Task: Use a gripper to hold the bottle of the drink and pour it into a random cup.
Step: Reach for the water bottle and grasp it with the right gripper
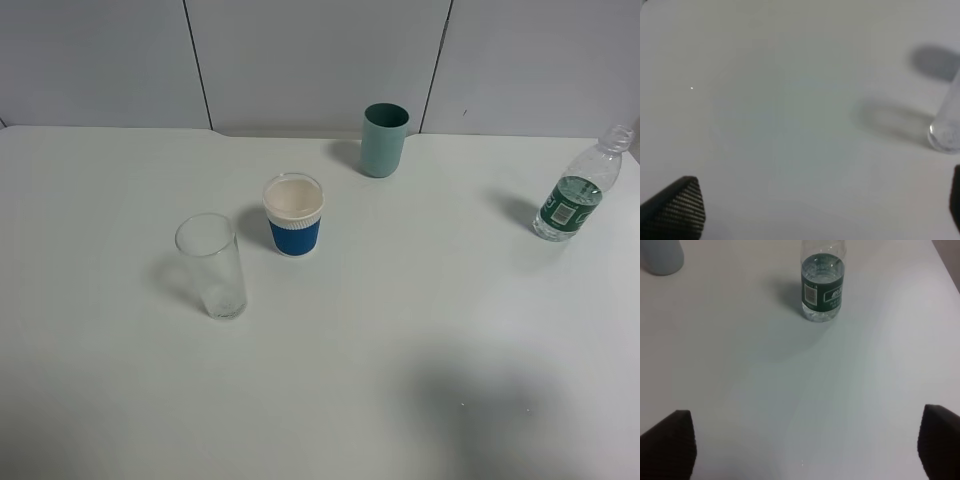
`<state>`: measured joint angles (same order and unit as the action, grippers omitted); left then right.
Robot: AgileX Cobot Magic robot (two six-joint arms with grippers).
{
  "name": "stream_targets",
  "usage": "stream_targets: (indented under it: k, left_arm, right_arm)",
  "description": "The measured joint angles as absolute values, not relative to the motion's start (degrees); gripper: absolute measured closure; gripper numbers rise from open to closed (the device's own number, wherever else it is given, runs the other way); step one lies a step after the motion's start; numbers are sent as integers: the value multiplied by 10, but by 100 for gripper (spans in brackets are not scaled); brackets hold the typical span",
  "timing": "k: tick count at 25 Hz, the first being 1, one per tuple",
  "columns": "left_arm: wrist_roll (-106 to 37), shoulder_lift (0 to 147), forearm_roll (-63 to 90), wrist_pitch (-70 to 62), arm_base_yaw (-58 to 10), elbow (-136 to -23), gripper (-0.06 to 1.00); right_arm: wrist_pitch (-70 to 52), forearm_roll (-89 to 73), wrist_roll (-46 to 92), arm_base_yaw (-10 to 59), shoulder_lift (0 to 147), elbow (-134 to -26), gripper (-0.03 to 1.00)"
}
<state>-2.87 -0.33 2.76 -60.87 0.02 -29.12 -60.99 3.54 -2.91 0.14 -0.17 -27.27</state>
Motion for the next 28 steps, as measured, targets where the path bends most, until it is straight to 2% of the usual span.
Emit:
stream_targets:
  k: [28]
  left_arm:
    - [-29,-3,28,-609,0,-291,-5]
  right_arm:
    - [-610,35,-29,1,-2,-273,9]
